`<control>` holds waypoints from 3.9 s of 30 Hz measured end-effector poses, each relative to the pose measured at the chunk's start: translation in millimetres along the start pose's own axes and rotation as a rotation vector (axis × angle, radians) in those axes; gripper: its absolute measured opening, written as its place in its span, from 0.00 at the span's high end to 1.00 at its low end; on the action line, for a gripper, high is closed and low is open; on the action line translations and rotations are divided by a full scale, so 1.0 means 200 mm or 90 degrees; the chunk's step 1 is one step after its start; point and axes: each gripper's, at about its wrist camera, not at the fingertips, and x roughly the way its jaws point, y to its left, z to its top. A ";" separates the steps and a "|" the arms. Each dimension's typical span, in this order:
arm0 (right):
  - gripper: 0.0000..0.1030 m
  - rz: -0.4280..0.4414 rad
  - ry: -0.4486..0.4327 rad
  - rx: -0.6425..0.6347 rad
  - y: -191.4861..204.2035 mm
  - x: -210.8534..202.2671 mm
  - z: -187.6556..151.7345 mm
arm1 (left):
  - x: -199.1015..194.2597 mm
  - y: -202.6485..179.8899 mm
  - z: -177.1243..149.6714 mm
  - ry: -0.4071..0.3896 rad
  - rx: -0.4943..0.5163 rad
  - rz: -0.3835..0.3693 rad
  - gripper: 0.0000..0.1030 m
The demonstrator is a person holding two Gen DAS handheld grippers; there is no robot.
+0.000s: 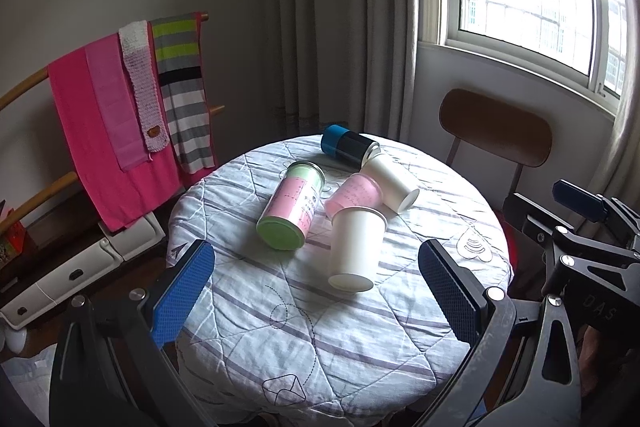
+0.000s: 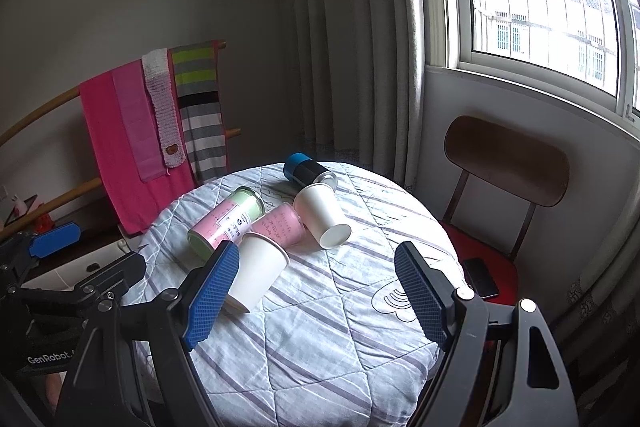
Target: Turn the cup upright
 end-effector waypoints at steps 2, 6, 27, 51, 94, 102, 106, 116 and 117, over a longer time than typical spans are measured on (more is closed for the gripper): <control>0.21 -0.001 0.000 0.001 0.00 0.00 0.00 | 0.01 0.00 0.00 0.001 -0.001 0.001 0.00; 0.21 0.001 0.002 0.001 0.00 0.01 0.00 | 0.01 0.00 0.00 0.001 0.000 0.000 0.00; 0.21 0.007 -0.009 -0.008 0.01 0.04 0.01 | 0.03 -0.01 0.01 -0.021 -0.002 0.008 0.00; 0.21 0.025 -0.135 -0.059 0.04 -0.03 -0.03 | -0.07 0.01 -0.02 -0.094 -0.046 0.101 0.00; 0.21 0.158 0.074 -0.065 -0.08 0.56 0.26 | 0.84 0.27 0.22 0.202 0.010 -0.013 0.00; 0.21 0.168 0.104 -0.051 -0.12 0.69 0.26 | 1.33 0.21 0.26 0.347 0.051 -0.026 0.00; 0.21 0.172 0.118 -0.053 -0.13 0.73 0.25 | 1.45 0.21 0.24 0.387 0.055 -0.039 0.09; 0.21 0.176 0.136 -0.044 -0.13 0.80 0.23 | 1.46 0.26 0.25 0.402 0.059 -0.089 0.31; 0.21 0.177 0.137 -0.043 -0.13 0.80 0.23 | 1.45 0.27 0.24 0.403 0.061 -0.089 0.31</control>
